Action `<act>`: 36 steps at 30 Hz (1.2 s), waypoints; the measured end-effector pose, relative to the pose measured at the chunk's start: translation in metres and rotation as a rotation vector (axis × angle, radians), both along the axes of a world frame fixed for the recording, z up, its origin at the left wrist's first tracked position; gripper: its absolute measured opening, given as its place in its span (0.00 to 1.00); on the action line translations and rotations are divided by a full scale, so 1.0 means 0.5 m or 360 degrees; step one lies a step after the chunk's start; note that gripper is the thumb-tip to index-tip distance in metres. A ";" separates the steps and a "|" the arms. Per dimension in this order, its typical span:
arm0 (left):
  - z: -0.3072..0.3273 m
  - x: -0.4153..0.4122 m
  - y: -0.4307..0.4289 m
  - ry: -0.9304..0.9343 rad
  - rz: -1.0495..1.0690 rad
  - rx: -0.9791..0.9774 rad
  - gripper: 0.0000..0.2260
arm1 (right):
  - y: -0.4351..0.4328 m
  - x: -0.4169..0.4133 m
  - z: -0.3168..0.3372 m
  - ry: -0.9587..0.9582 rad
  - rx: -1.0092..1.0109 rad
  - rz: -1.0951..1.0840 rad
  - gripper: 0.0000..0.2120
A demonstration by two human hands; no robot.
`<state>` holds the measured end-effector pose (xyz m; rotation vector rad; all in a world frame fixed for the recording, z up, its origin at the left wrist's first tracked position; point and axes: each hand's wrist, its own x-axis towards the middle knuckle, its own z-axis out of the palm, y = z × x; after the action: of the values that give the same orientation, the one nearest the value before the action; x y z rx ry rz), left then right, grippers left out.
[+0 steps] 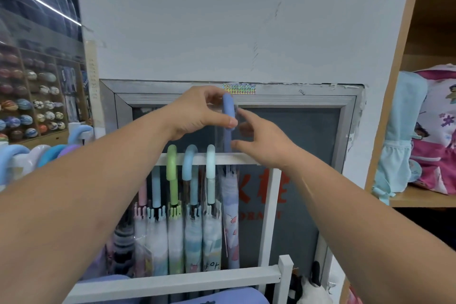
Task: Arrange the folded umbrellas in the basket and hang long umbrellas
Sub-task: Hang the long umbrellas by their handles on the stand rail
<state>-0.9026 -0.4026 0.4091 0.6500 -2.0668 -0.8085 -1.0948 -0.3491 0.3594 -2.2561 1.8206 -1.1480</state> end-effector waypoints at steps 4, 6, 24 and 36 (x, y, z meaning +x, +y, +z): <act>-0.031 0.000 0.009 -0.0307 -0.0025 -0.0054 0.21 | 0.032 -0.035 -0.009 0.0310 -0.0045 -0.0140 0.30; -0.042 -0.005 0.014 -0.0470 -0.0011 -0.0065 0.22 | 0.035 -0.048 -0.024 0.0378 0.0037 -0.0130 0.26; -0.066 -0.014 0.020 -0.1238 0.0275 -0.0338 0.34 | 0.031 -0.017 -0.068 0.0359 0.0019 -0.0117 0.22; -0.093 0.088 0.018 -0.1336 0.0514 -0.0465 0.45 | 0.025 0.022 -0.042 0.0703 0.0124 -0.0106 0.28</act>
<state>-0.8585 -0.3934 0.3625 1.2580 -2.6275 -0.0090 -1.0836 -0.3368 0.3386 -2.5736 2.0484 -0.5990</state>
